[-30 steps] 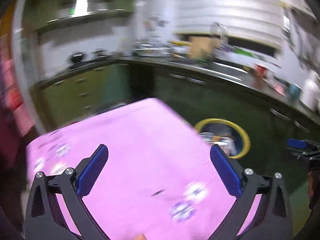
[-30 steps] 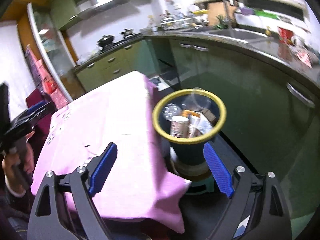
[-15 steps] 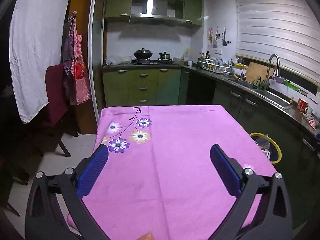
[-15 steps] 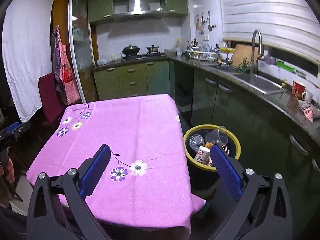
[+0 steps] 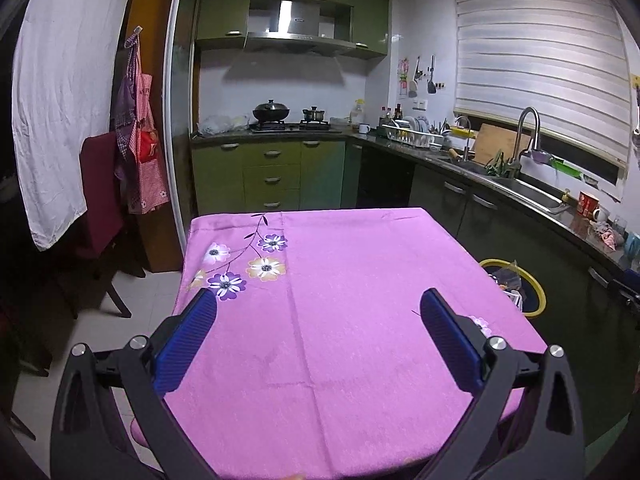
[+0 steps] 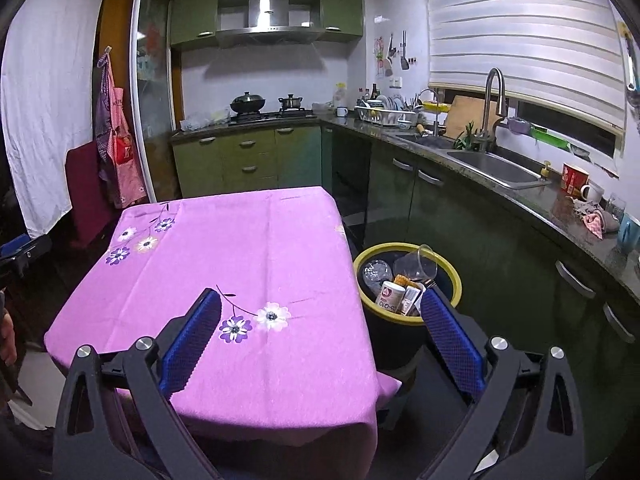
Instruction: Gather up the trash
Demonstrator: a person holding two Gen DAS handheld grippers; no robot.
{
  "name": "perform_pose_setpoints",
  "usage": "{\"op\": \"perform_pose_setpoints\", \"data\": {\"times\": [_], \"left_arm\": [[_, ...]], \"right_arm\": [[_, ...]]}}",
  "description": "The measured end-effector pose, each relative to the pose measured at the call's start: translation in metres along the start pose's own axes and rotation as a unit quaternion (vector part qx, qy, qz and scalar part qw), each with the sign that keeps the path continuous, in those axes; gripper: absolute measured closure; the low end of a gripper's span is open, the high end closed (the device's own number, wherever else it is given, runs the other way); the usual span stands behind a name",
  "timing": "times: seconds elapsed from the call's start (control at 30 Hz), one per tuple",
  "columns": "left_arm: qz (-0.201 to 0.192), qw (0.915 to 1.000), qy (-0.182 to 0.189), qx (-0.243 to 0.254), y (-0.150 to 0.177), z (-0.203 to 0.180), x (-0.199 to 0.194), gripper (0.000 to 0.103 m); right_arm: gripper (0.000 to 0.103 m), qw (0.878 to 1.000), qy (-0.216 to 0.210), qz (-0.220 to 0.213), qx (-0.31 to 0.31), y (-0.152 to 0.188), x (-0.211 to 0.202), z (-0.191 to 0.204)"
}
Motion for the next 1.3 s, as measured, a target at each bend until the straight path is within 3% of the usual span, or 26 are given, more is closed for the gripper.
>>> {"op": "perform_pose_setpoints", "data": {"times": [1.3], "left_arm": [[0.01,0.9999,-0.005,0.002,0.008,0.0,0.003,0.006]], "right_arm": [[0.005,1.0,-0.01,0.008,-0.002,-0.001,0.012,0.005]]}}
Point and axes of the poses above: each gripper's, at about its wrist camera, not at the fingertips, and x roughly the way its jaws point, z to its left, y to its underside, the point moved 5 cm from there along x, roughly the way its jaws point, and after that the axes turned 13 degrees about y, right-handed, at the moved point
